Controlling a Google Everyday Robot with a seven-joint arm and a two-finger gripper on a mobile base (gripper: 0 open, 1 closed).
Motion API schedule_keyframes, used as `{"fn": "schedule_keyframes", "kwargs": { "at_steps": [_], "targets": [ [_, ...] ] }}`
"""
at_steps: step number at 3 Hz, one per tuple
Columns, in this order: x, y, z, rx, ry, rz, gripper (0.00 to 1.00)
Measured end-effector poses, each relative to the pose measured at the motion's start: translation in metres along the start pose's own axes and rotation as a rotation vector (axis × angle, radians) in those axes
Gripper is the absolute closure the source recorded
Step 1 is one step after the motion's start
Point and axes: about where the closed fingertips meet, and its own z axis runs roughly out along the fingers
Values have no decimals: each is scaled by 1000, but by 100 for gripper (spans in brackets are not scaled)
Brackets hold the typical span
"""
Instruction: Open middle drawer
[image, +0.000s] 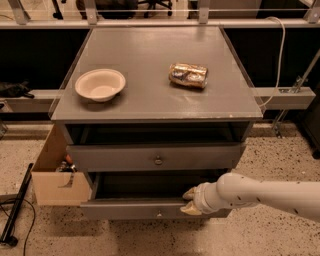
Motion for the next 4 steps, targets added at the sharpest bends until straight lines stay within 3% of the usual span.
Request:
{"fn": "schedule_keyframes", "kwargs": {
  "at_steps": [1,2,3,4],
  "targets": [
    [0,0,0,0,0,0,41],
    [0,0,3,-5,0,0,10],
    [0,0,6,-12,1,1,0],
    [1,1,8,-15,0,4,0]
  ]
}}
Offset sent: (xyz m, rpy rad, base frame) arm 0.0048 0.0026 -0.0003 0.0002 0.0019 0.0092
